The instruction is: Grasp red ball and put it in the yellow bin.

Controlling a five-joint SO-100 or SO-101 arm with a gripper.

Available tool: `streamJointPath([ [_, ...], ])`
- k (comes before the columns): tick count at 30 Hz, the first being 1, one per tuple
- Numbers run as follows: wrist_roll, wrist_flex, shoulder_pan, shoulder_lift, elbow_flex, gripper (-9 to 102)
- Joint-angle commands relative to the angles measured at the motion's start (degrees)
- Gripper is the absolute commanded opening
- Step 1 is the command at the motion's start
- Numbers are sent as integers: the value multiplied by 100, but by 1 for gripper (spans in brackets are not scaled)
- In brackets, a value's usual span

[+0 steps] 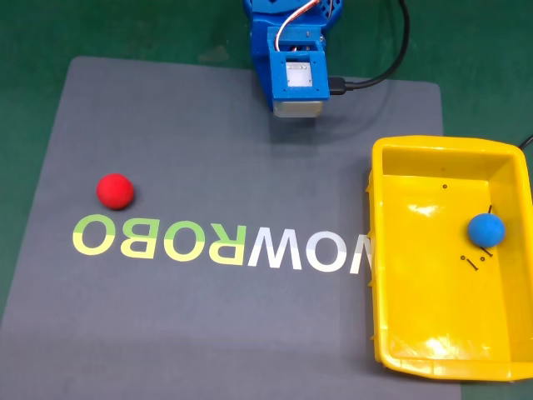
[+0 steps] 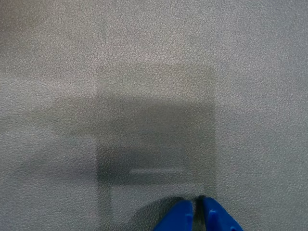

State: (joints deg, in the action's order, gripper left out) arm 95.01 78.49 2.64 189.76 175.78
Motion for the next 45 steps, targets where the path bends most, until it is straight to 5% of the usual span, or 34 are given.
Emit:
streamJointPath([
  [1,-18,88,-53,70,149,0],
  [38,-132,53,-105,79,149,0],
  [45,-97,-1846,290,70,26,24],
])
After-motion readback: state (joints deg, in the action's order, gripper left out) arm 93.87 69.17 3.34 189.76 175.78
